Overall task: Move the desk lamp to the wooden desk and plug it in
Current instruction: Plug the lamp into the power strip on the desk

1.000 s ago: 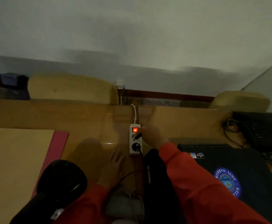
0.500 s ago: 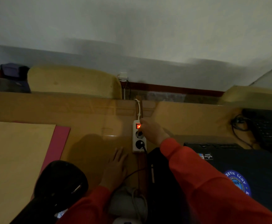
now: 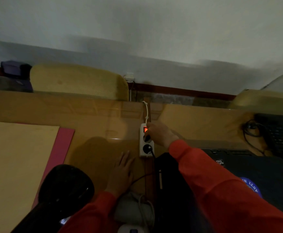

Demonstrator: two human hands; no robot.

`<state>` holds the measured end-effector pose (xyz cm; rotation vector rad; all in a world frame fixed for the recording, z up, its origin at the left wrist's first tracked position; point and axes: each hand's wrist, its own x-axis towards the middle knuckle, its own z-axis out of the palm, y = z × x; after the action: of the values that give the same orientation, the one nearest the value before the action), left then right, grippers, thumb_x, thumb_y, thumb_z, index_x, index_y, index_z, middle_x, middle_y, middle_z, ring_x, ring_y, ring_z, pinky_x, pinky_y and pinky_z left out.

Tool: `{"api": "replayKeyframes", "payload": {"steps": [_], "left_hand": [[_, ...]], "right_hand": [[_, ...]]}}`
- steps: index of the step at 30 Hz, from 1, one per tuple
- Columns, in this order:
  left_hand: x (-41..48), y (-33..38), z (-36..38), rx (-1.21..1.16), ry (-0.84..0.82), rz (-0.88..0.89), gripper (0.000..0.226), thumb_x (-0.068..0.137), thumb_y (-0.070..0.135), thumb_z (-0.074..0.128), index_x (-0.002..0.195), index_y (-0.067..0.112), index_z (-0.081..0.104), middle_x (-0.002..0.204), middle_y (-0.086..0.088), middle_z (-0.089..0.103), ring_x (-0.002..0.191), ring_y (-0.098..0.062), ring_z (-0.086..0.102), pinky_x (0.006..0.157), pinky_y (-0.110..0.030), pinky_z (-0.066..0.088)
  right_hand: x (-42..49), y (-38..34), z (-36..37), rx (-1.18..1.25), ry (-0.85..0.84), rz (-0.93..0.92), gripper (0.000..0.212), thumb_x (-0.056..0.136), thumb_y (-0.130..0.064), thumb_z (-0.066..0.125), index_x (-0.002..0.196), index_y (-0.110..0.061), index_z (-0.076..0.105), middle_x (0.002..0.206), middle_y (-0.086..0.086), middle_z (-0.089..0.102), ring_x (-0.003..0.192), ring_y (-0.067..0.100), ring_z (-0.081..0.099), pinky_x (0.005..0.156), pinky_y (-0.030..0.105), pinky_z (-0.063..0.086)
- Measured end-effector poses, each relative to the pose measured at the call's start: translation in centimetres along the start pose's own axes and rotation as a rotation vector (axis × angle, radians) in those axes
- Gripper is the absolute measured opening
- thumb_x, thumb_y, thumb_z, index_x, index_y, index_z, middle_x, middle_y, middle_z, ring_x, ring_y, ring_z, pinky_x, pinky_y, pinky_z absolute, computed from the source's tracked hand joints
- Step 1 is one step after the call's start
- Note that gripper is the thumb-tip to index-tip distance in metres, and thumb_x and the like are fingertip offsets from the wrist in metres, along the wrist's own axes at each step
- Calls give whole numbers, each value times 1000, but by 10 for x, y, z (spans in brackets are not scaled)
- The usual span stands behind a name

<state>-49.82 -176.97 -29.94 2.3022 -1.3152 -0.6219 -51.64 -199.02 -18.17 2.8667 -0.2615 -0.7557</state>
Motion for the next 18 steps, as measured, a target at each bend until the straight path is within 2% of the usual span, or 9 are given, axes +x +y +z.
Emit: {"api": "replayKeyframes", "payload": {"steps": [5, 11, 15, 18], "left_hand": [[0, -1, 1, -12, -7, -17, 60, 88, 18, 50, 144, 21, 30, 161, -3, 6, 148, -22, -3, 119, -38, 24], [0, 0, -2, 4, -46, -26, 60, 89, 19, 47, 145, 23, 26, 161, -1, 4, 148, -22, -4, 119, -41, 23], [2, 4, -9, 55, -91, -26, 63, 88, 20, 49, 146, 23, 24, 161, -2, 2, 148, -23, -4, 121, -39, 17], [1, 8, -19, 61, -120, -24, 59, 88, 20, 51, 143, 21, 31, 161, -3, 9, 148, -24, 5, 118, -41, 24]], "right_hand": [[-1, -10, 9, -91, 2, -11, 35, 93, -8, 50, 125, -20, 57, 126, 9, 48, 96, 23, 58, 79, 36, 53], [3, -11, 10, 6, -38, 14, 35, 93, -7, 50, 125, -17, 58, 129, 12, 47, 107, 28, 56, 89, 40, 53], [-3, -12, 4, 69, -17, 45, 33, 94, -6, 48, 125, -13, 58, 129, 13, 50, 109, 28, 56, 91, 39, 52], [-12, -16, -1, 143, 3, 94, 34, 94, -4, 47, 125, -11, 58, 129, 14, 54, 112, 29, 57, 92, 40, 52]]}}
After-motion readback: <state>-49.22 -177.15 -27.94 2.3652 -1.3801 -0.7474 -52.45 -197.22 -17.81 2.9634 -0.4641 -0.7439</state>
